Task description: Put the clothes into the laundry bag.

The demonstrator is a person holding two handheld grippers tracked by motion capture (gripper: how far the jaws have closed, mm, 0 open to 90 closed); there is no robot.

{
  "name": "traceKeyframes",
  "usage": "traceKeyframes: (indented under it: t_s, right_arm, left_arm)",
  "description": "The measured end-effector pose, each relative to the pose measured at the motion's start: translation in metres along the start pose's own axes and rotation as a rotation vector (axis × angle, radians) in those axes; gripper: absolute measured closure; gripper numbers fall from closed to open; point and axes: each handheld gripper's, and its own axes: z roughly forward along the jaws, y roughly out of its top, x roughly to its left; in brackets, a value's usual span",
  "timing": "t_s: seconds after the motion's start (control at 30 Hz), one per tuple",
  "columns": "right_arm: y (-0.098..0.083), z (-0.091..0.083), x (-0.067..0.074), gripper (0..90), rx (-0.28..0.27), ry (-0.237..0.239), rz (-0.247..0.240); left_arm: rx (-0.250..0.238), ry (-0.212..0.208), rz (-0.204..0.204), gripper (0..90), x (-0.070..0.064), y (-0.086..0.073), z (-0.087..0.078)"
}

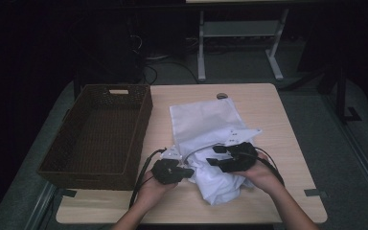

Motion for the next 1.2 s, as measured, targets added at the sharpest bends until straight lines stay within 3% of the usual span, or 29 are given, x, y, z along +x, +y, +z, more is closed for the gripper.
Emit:
traceKeyframes:
  t_s: [0.17,0.37,0.47,0.57,0.67,0.83,1.0,1.1,1.2]
  right_arm:
    - [0.009,0.029,0.003,47.1,0.049,0.002,-0.018]
    - [0.0,0.054,0.01,44.3,0.151,-0.014,-0.08]
    - [-0.007,0.061,0.012,57.9,0.182,-0.03,-0.103]
    - [-0.012,0.067,0.01,79.0,0.204,-0.057,-0.118]
    - [-0.014,0.069,0.008,86.8,0.203,-0.062,-0.108]
    - [-0.011,0.071,0.0,88.2,0.184,-0.149,-0.077]
    - [-0.009,0.074,-0.017,88.0,0.156,-0.205,-0.01]
    - [-0.011,0.074,-0.022,86.2,0.14,-0.188,0.009]
    - [-0.012,0.067,-0.022,75.8,0.12,-0.164,0.017]
  left_arm:
    - [0.0,-0.001,0.003,89.4,0.0,0.0,0.0]
    - [0.002,-0.002,0.007,89.4,0.0,0.0,0.0]
    - [0.007,-0.001,0.013,89.5,-0.001,0.001,0.001]
    - [0.01,-0.005,0.016,89.5,-0.002,0.001,0.002]
    - [0.018,-0.01,0.017,89.6,-0.001,0.0,0.002]
    - [0.037,-0.026,0.024,89.8,-0.003,0.0,0.003]
    - [0.054,-0.032,0.021,89.6,-0.004,-0.001,0.006]
    - [0.058,-0.032,0.014,88.9,-0.003,-0.002,0.008]
    - [0.058,-0.029,0.013,88.6,-0.003,-0.002,0.008]
